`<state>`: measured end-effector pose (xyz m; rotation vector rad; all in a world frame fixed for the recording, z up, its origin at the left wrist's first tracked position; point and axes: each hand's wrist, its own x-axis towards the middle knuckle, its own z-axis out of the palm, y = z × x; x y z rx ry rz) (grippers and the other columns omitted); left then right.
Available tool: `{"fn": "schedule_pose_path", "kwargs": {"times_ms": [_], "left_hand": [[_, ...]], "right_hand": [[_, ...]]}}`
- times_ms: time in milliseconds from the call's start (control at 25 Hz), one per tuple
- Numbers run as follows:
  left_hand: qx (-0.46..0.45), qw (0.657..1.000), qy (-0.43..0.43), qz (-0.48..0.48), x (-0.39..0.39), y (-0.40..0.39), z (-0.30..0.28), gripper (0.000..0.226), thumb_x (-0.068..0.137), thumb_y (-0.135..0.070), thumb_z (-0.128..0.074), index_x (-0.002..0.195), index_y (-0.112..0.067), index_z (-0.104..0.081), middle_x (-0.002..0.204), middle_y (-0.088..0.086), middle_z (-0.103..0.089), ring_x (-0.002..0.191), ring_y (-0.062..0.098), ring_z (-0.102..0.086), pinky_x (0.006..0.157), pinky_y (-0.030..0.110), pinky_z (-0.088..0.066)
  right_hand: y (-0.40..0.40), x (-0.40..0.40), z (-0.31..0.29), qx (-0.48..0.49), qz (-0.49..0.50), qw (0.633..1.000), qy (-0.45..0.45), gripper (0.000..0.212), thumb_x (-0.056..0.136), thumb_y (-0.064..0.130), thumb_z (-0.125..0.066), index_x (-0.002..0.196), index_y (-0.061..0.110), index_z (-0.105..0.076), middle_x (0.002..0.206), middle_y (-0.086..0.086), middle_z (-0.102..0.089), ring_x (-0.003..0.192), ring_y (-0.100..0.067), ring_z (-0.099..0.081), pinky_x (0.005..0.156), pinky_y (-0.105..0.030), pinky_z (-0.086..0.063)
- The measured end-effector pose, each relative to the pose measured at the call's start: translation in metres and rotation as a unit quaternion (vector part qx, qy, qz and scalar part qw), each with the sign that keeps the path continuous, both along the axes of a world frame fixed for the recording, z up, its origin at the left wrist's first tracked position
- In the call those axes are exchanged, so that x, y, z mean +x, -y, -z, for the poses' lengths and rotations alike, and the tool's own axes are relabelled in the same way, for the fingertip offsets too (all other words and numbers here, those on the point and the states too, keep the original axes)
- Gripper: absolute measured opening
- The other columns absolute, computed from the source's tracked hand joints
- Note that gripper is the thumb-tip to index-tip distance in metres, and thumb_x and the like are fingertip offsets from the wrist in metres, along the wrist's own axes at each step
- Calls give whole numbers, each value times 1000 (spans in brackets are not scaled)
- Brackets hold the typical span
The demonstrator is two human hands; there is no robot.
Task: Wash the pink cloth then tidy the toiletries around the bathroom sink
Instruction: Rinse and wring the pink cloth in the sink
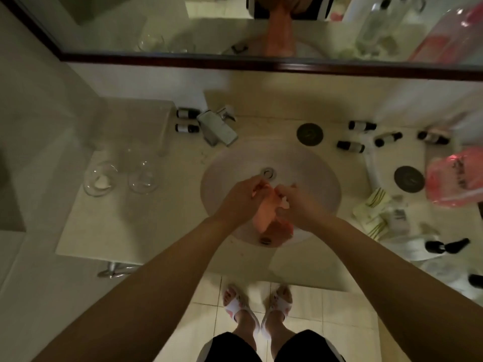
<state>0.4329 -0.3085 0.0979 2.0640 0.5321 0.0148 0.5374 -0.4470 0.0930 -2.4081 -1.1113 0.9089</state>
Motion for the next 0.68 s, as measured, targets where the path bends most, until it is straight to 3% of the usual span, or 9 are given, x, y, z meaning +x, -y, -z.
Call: {"fn": "schedule_pose_path", "kwargs": {"times_ms": [160, 200, 280, 400, 520, 680], "left_hand": [[-12, 996, 16, -83, -1, 20, -22, 14, 92, -15, -52, 83, -26, -52, 80, -8, -60, 78, 14, -57, 73, 31, -46], [-19, 995, 20, -98, -3, 24, -27, 15, 92, -16, -52, 81, -26, -52, 78, -10, -60, 77, 15, -57, 74, 34, -48], [-30, 992, 20, -121, -3, 30, -38, 14, 92, -15, -52, 82, -23, -53, 76, -11, -59, 76, 14, -57, 74, 35, -48], [-23, 985, 42, -165, 0, 35, -57, 10, 94, -12, -50, 86, -15, -56, 75, -9, -57, 70, 7, -54, 68, 21, -43], [-9, 973, 46, -224, 0, 43, -78, 10, 95, -11, -48, 93, -11, -58, 75, -10, -55, 65, -2, -50, 56, 3, -37], [-36, 954, 71, -287, -4, 49, -85, 11, 95, -18, -48, 89, -20, -57, 78, -10, -58, 73, 8, -55, 59, 7, -40]], "right_hand": [[19, 0, -2, -18, 6, 999, -35, 2, 86, 23, -54, 86, 21, -53, 85, -4, -60, 87, -26, -53, 79, -41, -45], [23, -2, -3, -4, 32, 999, -39, 7, 88, 23, -52, 81, 21, -51, 82, -5, -60, 82, -26, -54, 77, -41, -45], [28, -5, -4, 22, 79, 996, -39, 9, 92, 21, -49, 87, 15, -53, 85, -5, -59, 80, -24, -55, 78, -40, -45], [37, -3, -10, 57, 124, 989, -49, 13, 92, 24, -53, 94, 11, -50, 83, 0, -55, 75, -18, -52, 73, -32, -40], [43, 4, -21, 26, 63, 997, -48, 11, 87, 19, -58, 94, 14, -51, 91, -1, -54, 85, -21, -51, 76, -30, -34], [41, 11, -34, -55, 15, 998, 27, 23, 94, 15, -46, 114, 8, -57, 114, -9, -58, 105, -27, -55, 87, -34, -39]]}}
